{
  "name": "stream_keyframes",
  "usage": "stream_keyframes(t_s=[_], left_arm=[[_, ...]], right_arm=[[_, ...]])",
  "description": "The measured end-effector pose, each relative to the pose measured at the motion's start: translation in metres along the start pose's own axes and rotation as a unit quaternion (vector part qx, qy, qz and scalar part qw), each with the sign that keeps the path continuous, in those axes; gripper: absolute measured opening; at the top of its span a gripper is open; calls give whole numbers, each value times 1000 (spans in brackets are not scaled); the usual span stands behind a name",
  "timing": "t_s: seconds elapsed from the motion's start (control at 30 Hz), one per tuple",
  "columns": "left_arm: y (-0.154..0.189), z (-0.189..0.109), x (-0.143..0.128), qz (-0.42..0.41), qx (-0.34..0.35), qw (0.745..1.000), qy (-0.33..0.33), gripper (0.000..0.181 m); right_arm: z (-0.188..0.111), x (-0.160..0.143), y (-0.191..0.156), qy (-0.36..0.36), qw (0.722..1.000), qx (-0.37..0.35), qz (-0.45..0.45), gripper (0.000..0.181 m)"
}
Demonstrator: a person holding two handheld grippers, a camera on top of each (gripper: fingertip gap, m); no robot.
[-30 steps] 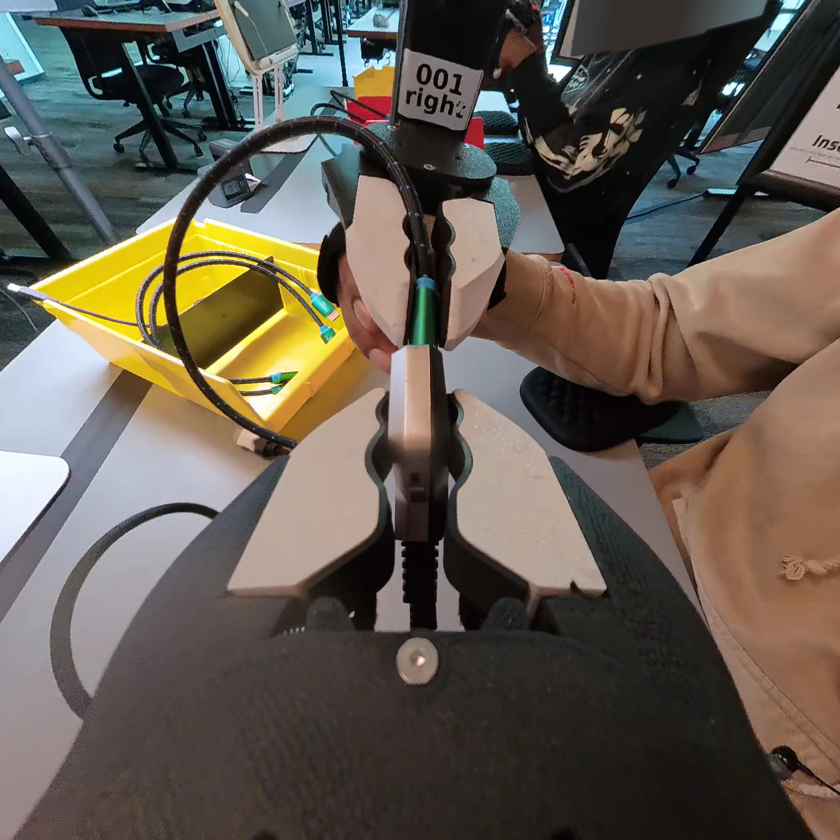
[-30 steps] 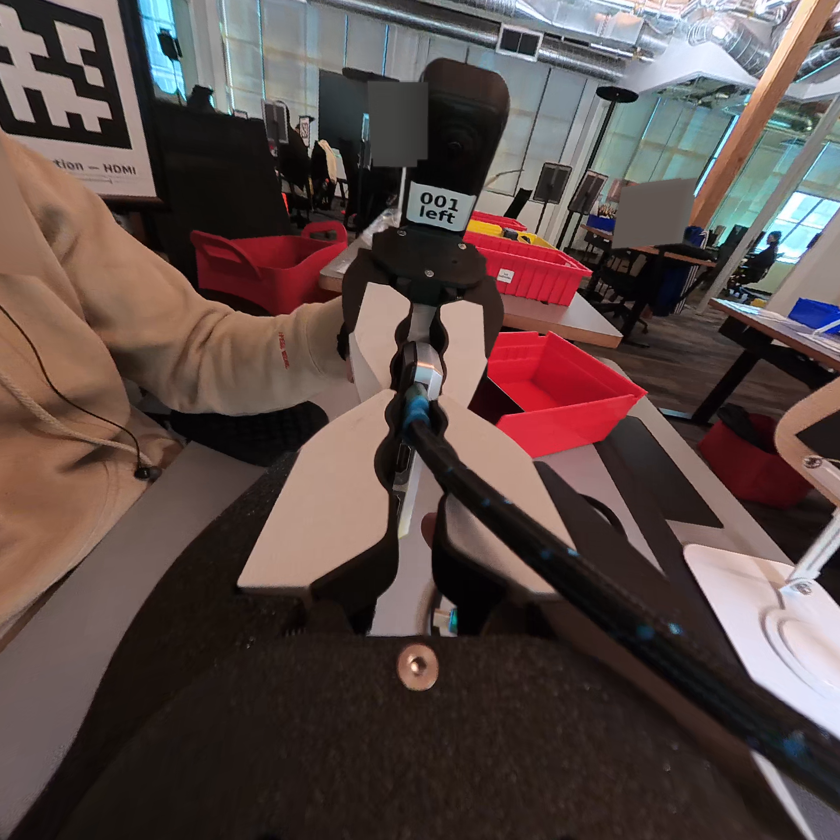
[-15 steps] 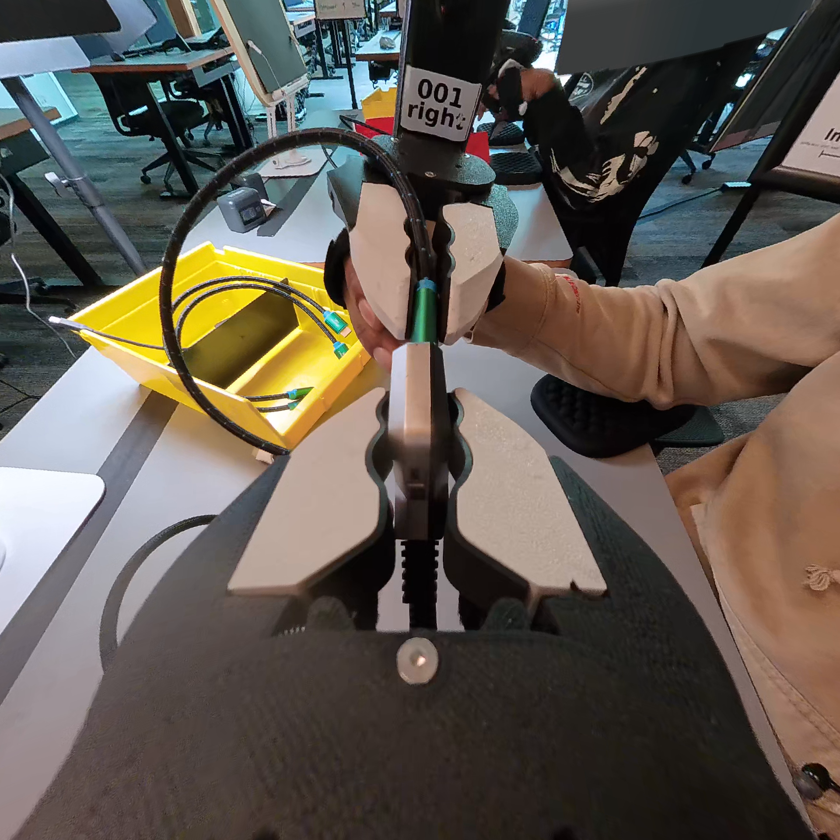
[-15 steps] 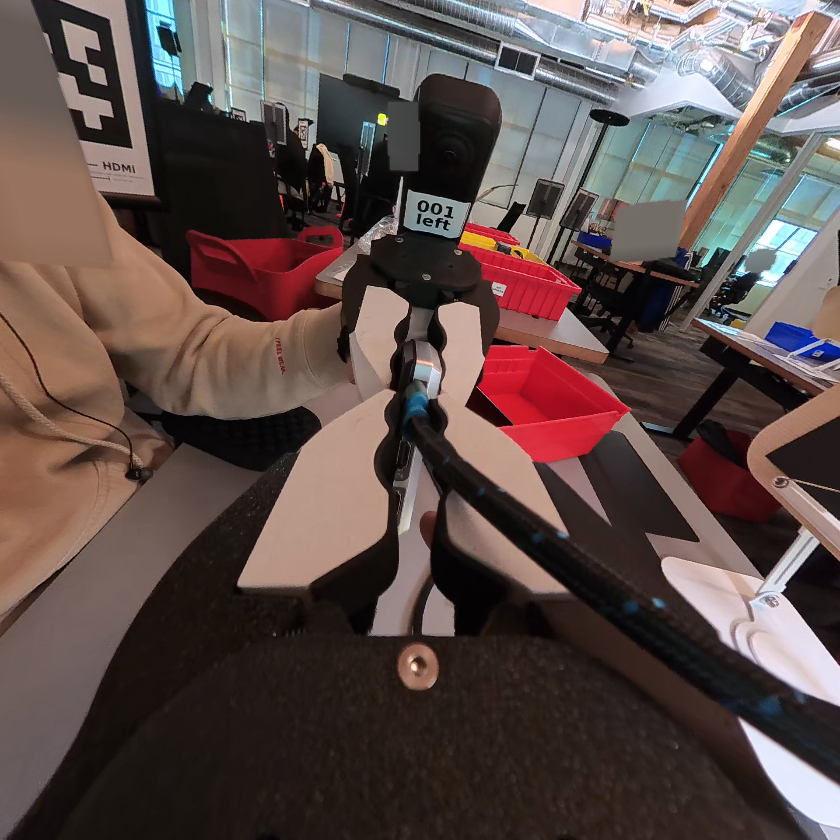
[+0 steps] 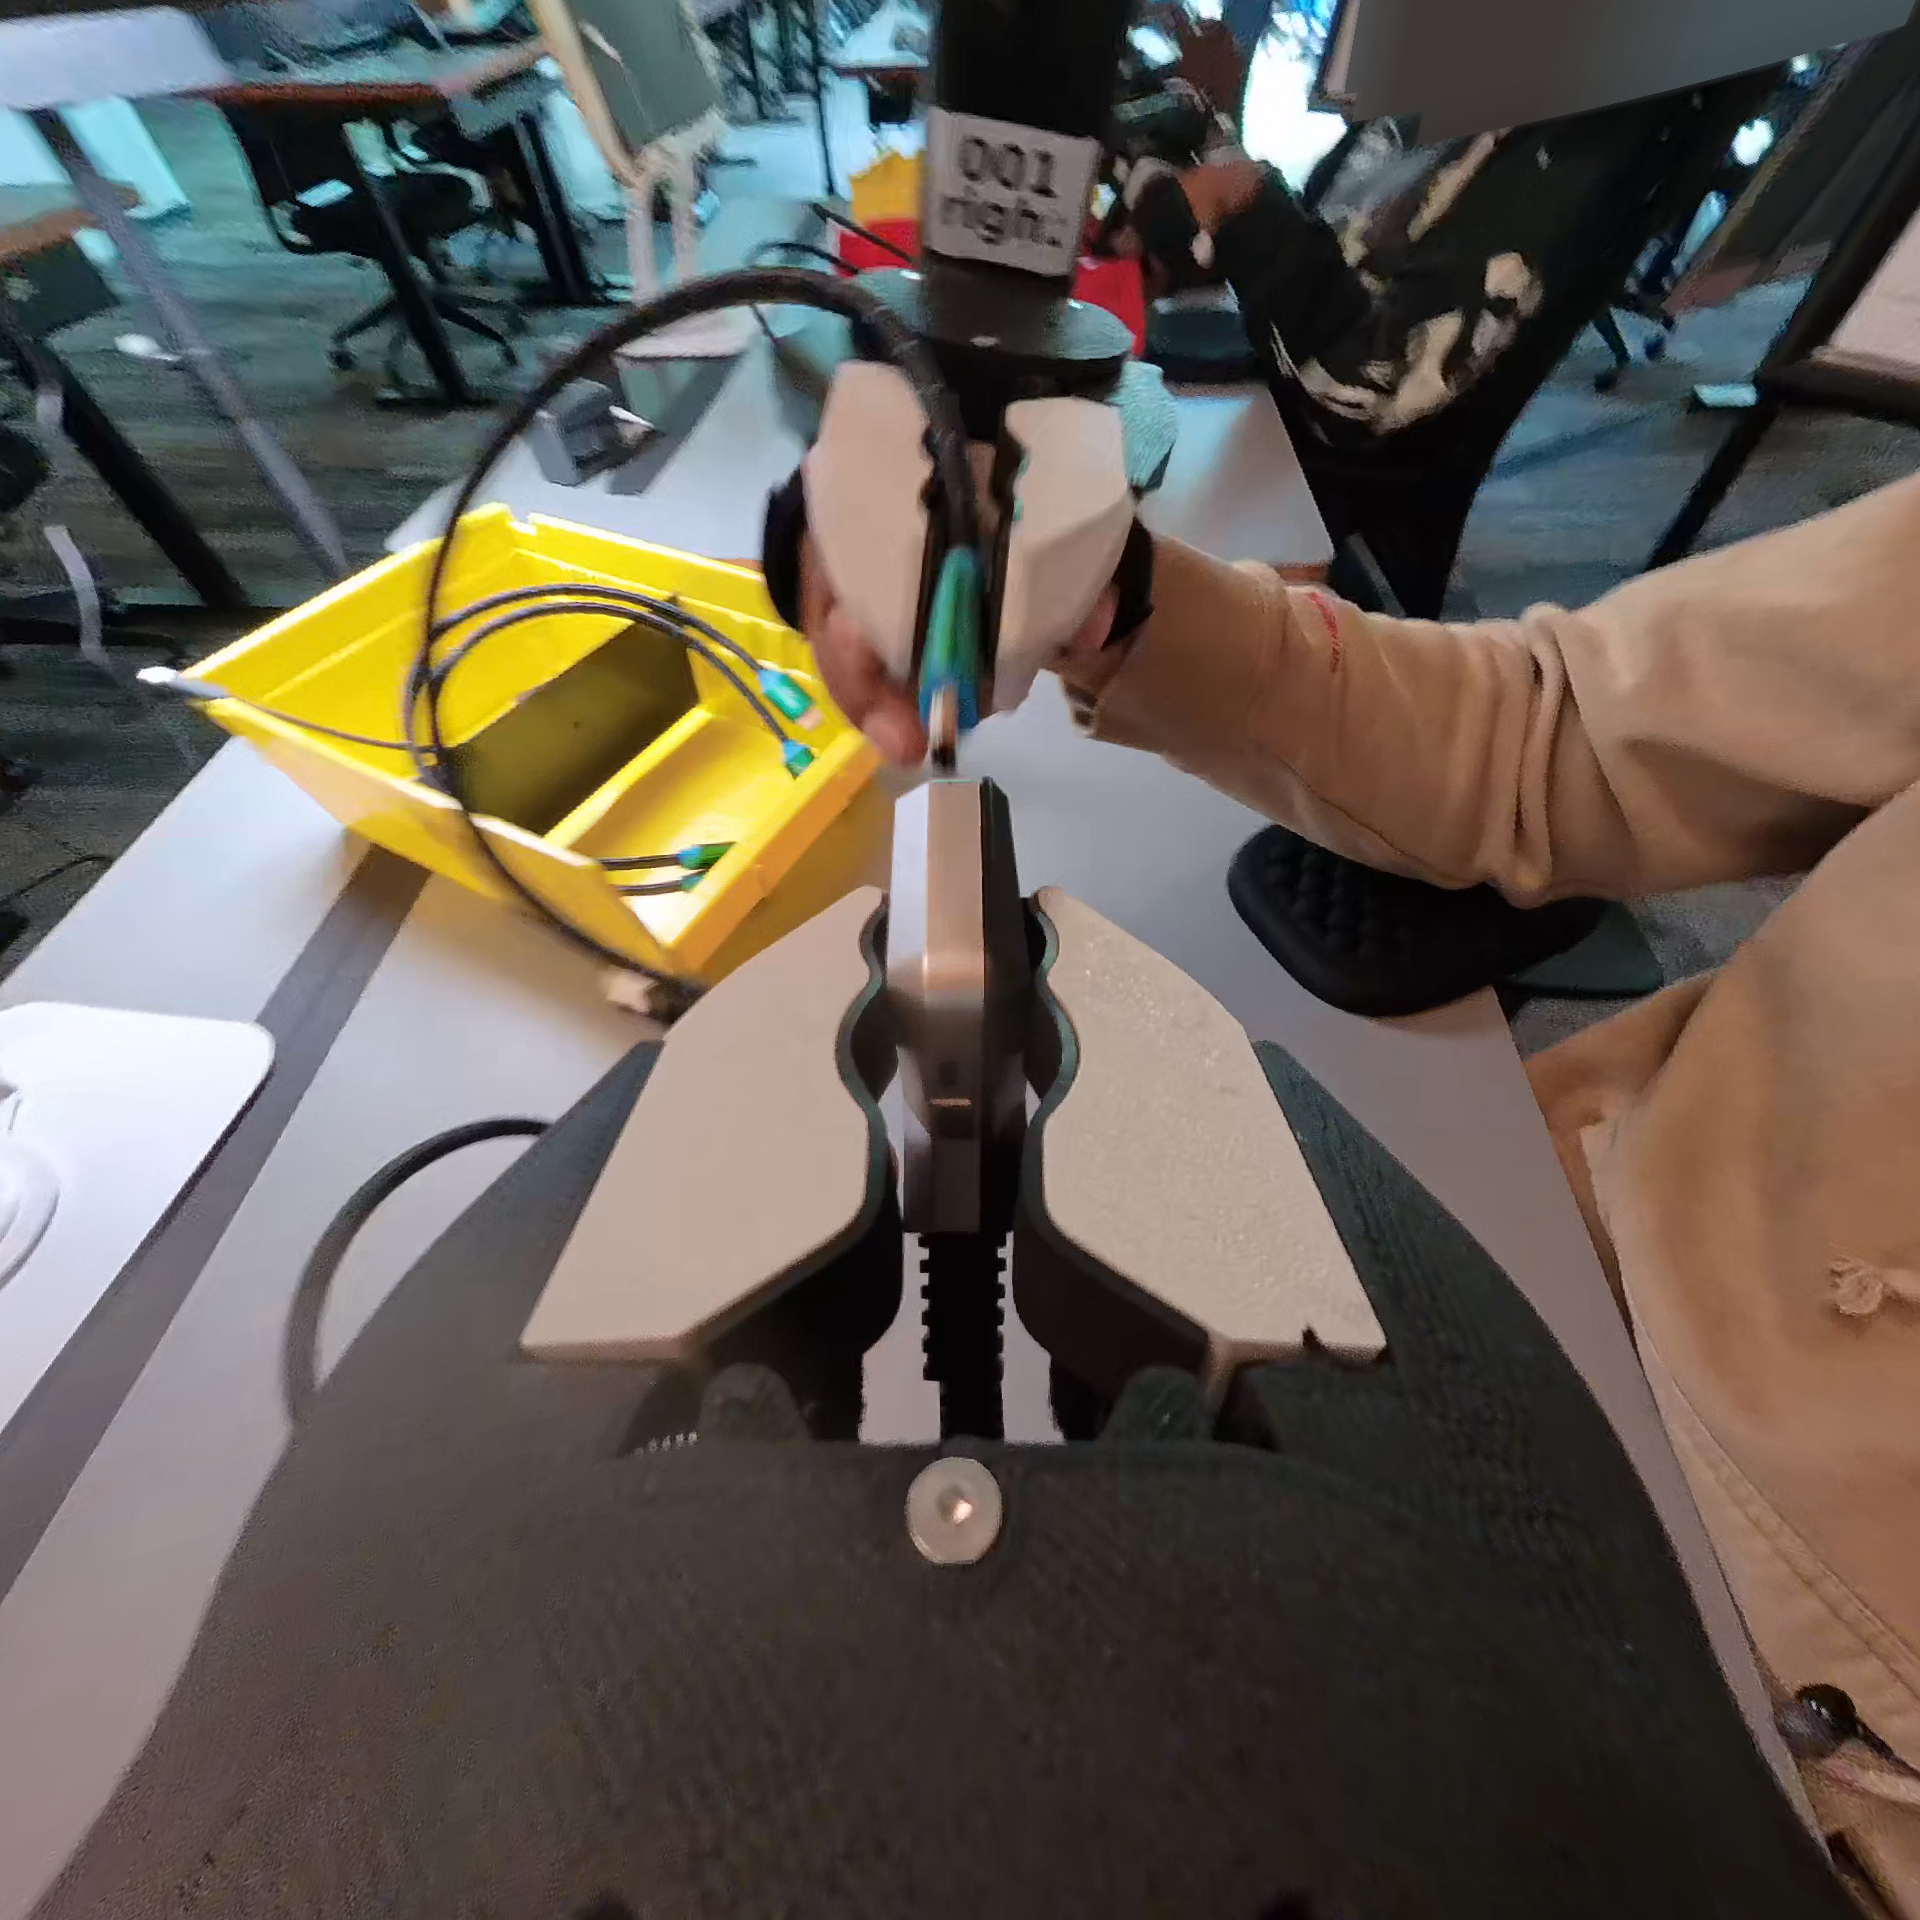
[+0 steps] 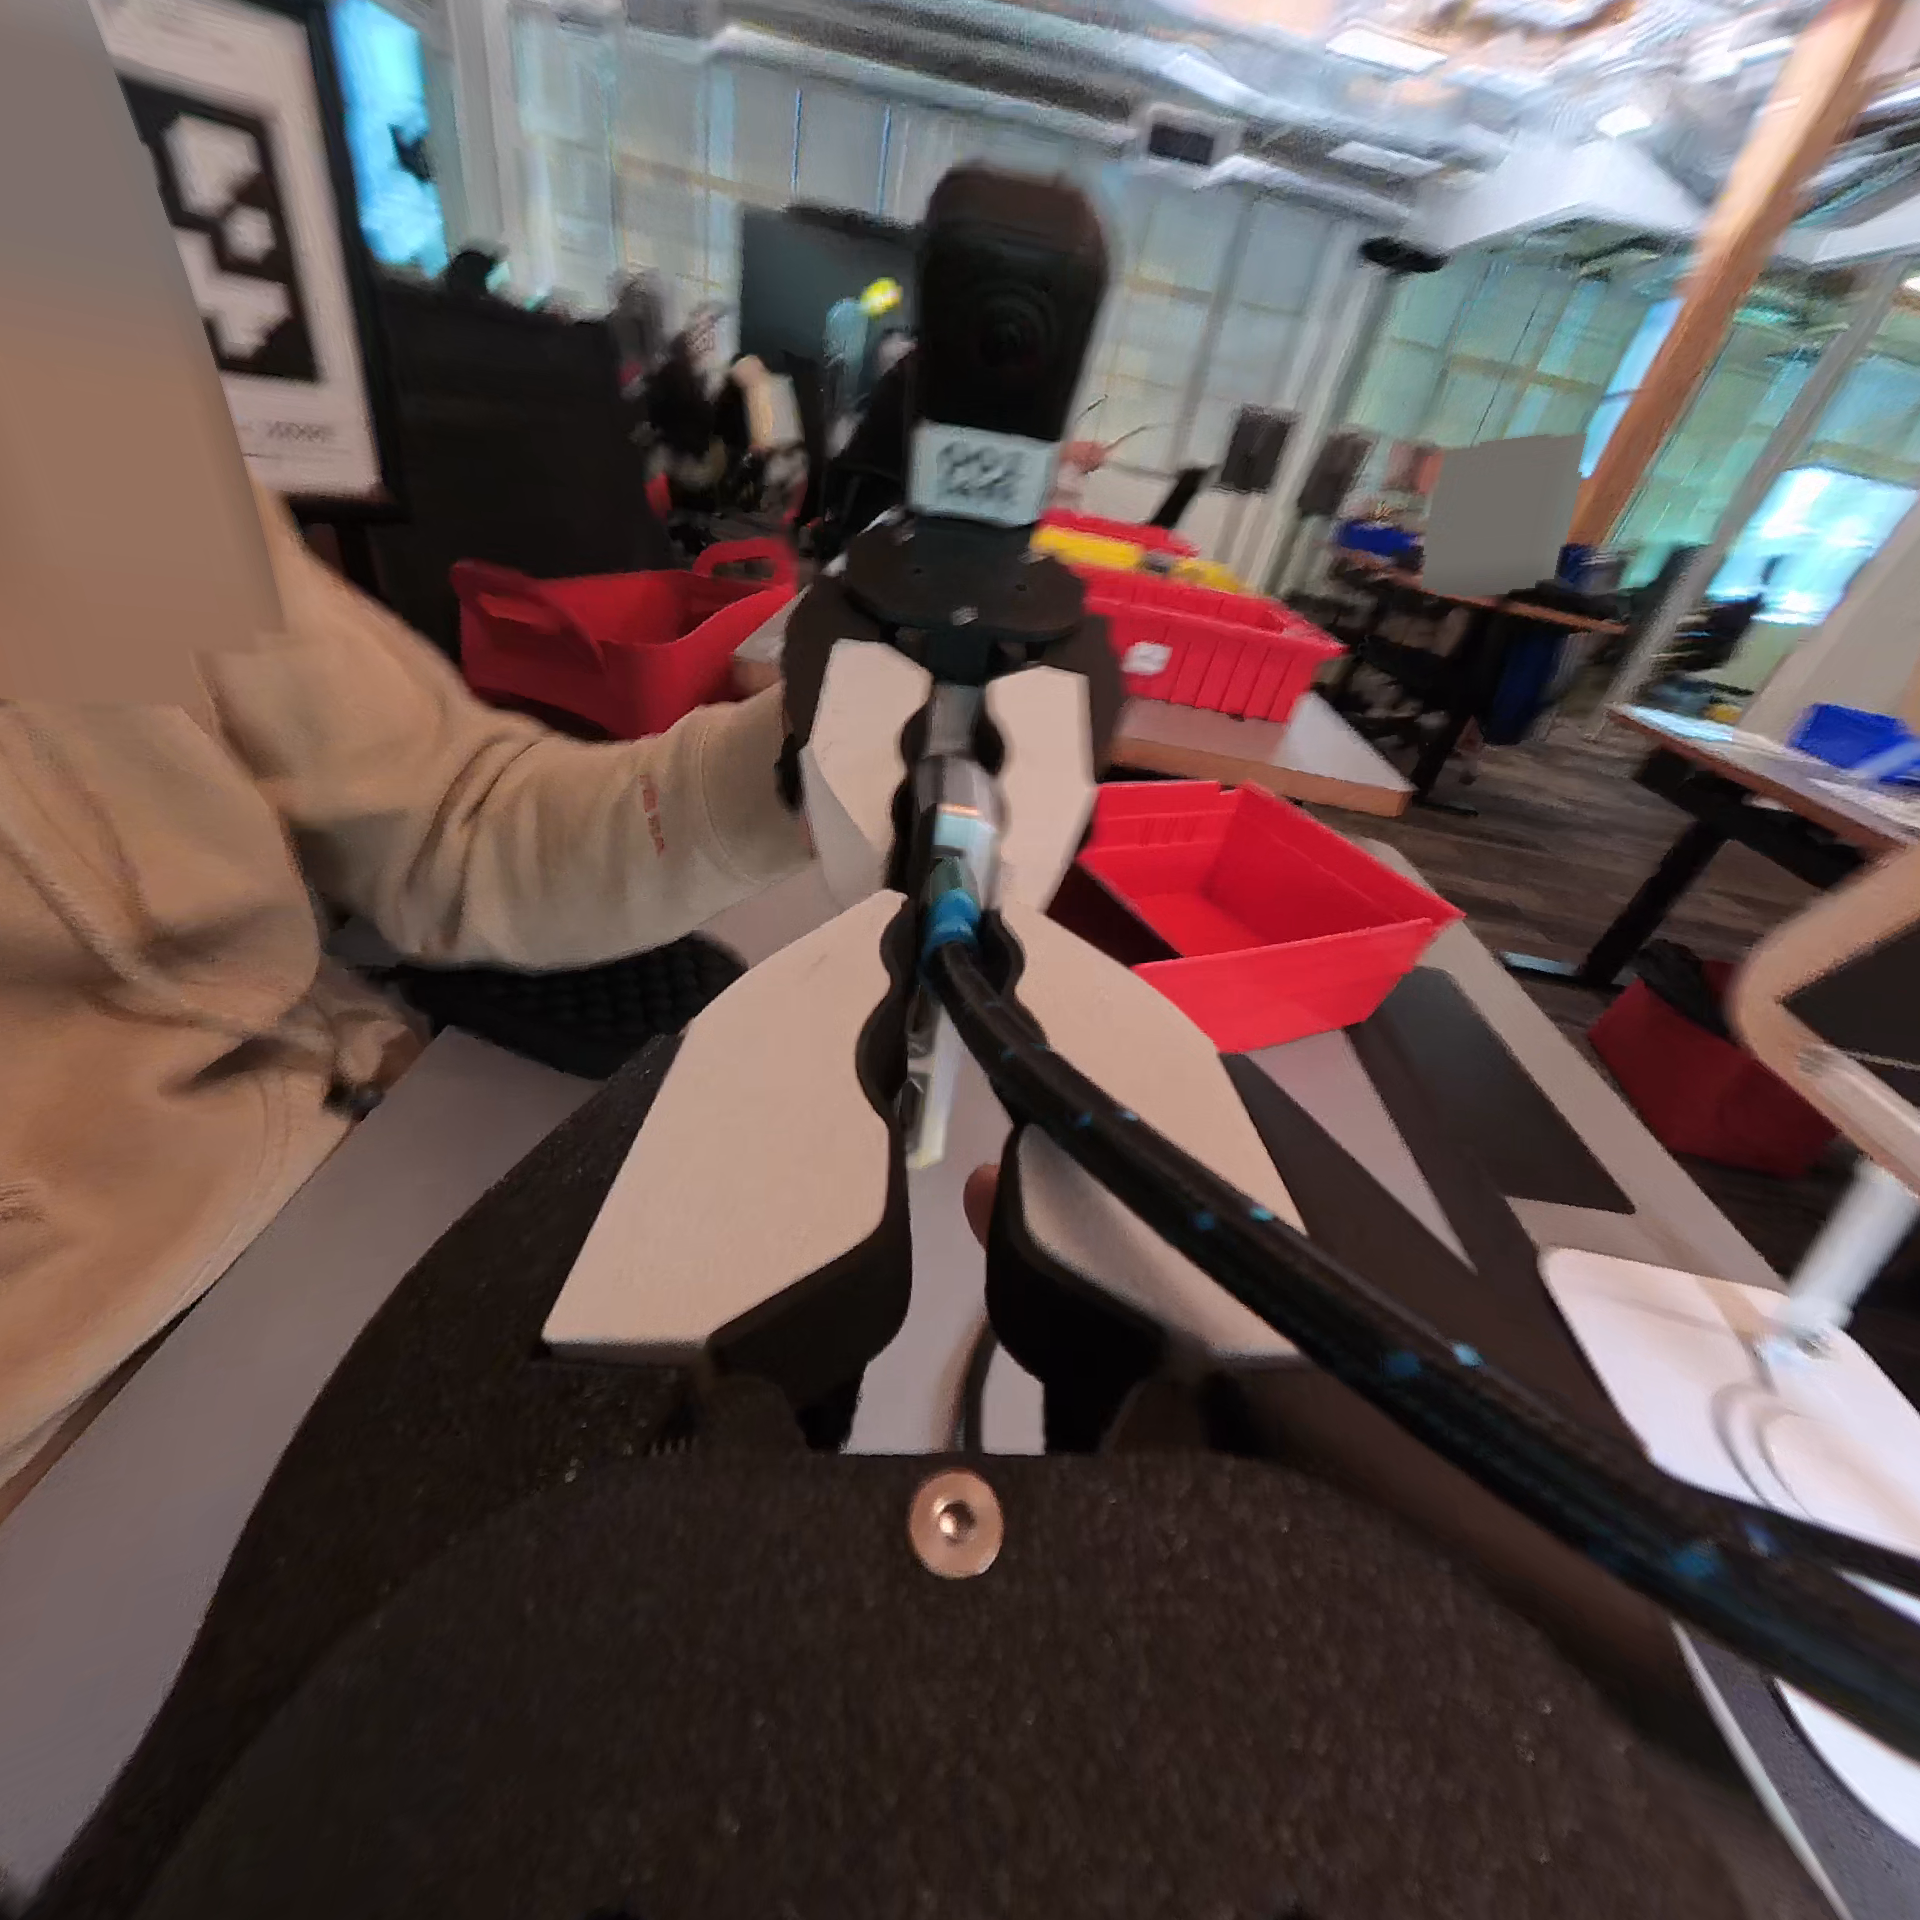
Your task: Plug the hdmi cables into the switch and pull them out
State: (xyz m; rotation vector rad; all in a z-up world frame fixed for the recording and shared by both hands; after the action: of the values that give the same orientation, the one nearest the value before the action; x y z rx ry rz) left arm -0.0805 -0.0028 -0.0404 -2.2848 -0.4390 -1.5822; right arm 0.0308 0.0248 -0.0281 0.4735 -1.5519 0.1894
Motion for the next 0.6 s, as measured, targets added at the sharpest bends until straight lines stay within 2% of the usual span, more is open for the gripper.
stream_keyframes(t_s=[0.07,0.17,0.27,0.4,0.5,0.6], left_arm=[[-13,-20,2,-30,11,999,23,22],[-13,-30,4,-6,25,999,20,22],[-19,-35,3,-17,35,999,21,22],[-31,-44,2,-29,71,997,31,22],[-36,-47,2,-38,82,995,37,22],[-39,-45,-1,-42,87,995,34,22]], right_arm=[[-21,8,3,33,999,-43,-5,11],[-18,12,-3,3,999,-46,-25,12],[-14,16,-1,-2,998,-54,-25,12],[-36,21,4,-13,994,-106,-15,12],[-54,17,13,-70,986,-149,9,11],[-69,3,30,-196,965,-165,63,12]])
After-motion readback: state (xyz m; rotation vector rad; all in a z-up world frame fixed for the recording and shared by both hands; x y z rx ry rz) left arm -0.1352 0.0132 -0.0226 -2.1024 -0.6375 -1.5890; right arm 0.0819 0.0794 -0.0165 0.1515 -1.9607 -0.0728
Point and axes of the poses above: each gripper's, where its closed fingertips meet, z out along the fingers, x out of its top, y = z × x across the jaws, the point moved 5 cm from there along -z, back along the fingers, and after that the axes turned 11 degrees about x, right-handed, at the moved point
